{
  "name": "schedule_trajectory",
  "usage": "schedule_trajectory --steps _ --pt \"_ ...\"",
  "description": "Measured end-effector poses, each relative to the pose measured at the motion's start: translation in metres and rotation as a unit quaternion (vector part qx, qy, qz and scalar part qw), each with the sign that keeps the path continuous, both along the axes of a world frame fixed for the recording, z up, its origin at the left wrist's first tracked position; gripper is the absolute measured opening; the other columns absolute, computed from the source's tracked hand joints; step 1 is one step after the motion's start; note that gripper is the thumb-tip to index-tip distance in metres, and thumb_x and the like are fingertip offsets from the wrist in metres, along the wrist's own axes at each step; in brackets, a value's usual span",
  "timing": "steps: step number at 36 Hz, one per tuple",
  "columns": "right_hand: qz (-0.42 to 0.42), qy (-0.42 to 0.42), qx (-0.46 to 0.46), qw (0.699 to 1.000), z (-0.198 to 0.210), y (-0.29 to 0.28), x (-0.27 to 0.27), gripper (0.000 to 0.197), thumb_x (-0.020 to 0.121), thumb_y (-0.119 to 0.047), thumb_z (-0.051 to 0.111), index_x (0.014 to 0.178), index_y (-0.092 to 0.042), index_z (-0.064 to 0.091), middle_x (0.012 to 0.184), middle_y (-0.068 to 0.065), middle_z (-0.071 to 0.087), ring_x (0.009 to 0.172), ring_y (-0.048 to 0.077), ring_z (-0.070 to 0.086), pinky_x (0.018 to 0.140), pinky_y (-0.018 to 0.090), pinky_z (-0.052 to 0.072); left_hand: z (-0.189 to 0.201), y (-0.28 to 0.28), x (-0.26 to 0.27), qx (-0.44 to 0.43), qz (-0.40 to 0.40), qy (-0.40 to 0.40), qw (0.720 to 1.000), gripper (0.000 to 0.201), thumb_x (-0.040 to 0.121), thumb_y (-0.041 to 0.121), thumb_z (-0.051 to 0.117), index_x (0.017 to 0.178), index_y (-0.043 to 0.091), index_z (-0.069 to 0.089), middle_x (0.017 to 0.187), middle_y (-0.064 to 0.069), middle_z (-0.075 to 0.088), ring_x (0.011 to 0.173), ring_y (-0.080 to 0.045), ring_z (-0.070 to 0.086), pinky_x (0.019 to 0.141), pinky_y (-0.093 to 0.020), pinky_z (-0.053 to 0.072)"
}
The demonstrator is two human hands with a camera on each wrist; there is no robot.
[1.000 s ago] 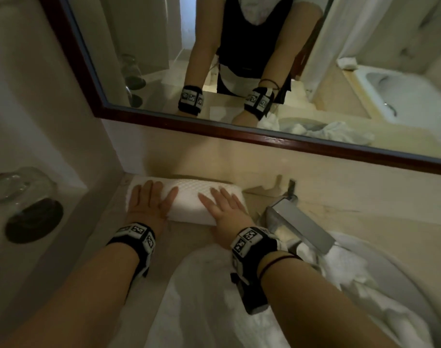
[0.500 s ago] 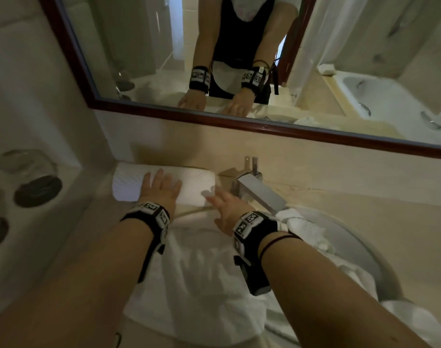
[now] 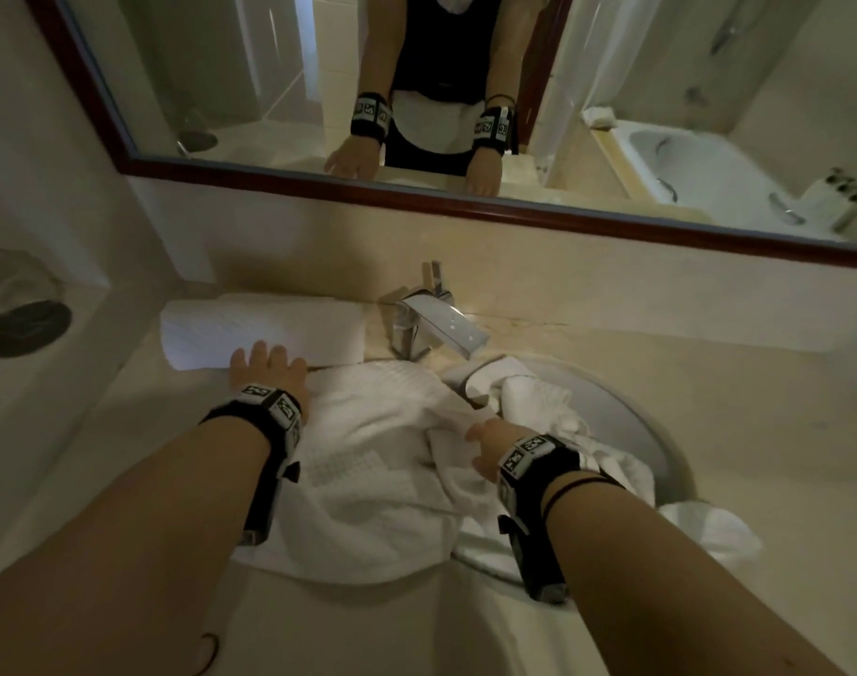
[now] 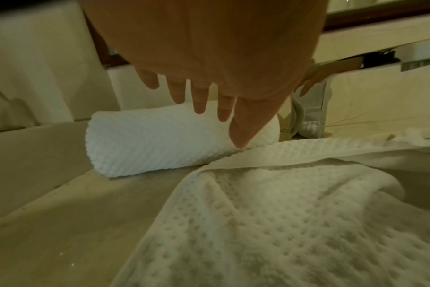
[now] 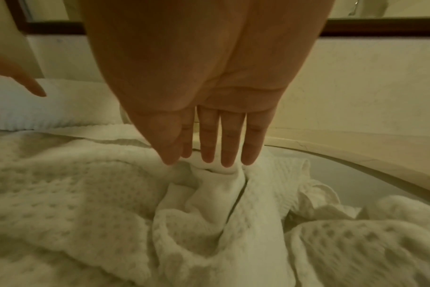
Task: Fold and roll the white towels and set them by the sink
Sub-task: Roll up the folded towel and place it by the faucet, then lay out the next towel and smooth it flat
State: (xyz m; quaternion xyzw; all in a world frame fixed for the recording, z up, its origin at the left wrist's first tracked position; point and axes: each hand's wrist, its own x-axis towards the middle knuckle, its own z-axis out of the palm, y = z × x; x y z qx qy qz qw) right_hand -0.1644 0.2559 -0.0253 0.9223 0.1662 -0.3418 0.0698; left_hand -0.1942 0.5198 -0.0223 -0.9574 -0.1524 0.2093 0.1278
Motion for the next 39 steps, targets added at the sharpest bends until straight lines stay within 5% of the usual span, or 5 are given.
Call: schedule_trajectory --steps 5,17,24,29,39 --pt "0.015 -0.025 0.02 0.999 -0.005 0.002 -0.004 0.058 0.097 -0.027 0.047 0.148 -0.015 0.023 0.15 0.01 0.028 0.135 0.028 0.035 0.109 0.04 0.034 -0.003 -0.022 0.013 -0.031 -0.117 0.033 0.992 0.045 0.091 0.029 0.047 0.135 0.02 0.045 0.139 -0.004 0.04 0.125 -0.023 0.041 0.104 -0.036 0.035" --pt "-0.167 0.003 -0.015 0.986 -0.03 -0.051 0.0 0.097 0.077 -0.041 0.071 0.149 -0.029 0.007 0.156 0.008 0.011 0.141 0.034 0.021 0.109 0.05 0.031 -0.033 -0.123 0.061 -0.11 -0.284 0.056 0.951 0.043 0.092 0.028 0.05 0.135 0.024 0.046 0.142 -0.004 0.04 0.131 -0.024 0.036 0.109 -0.038 0.031" --pt "-0.167 -0.05 -0.027 0.984 -0.044 -0.096 -0.022 0.07 0.082 -0.03 0.063 0.144 -0.021 0.033 0.15 0.006 0.032 0.137 0.027 0.032 0.113 0.042 0.028 -0.039 -0.166 0.073 -0.105 -0.287 0.074 0.949 0.038 0.093 0.024 0.048 0.131 0.023 0.048 0.137 -0.004 0.042 0.127 -0.024 0.041 0.107 -0.038 0.036" --pt "-0.232 -0.061 -0.08 0.967 -0.038 -0.136 -0.013 0.069 0.094 -0.03 0.045 0.151 -0.025 0.007 0.158 0.011 0.0 0.143 0.035 0.01 0.114 0.048 0.015 -0.041 -0.212 0.067 -0.114 -0.3 0.05 0.946 0.04 0.091 0.031 0.052 0.131 0.024 0.047 0.138 -0.004 0.035 0.128 -0.026 0.035 0.106 -0.038 0.034" --pt "-0.272 -0.065 0.121 0.952 -0.001 -0.21 0.018 0.039 0.097 -0.025 0.04 0.133 -0.011 0.042 0.134 0.014 0.05 0.118 0.031 0.052 0.095 0.036 0.044 -0.037 -0.283 0.042 -0.124 -0.215 0.018 0.969 0.063 0.087 0.039 0.057 0.141 0.021 0.03 0.146 -0.006 0.032 0.133 -0.026 0.033 0.108 -0.037 0.032"
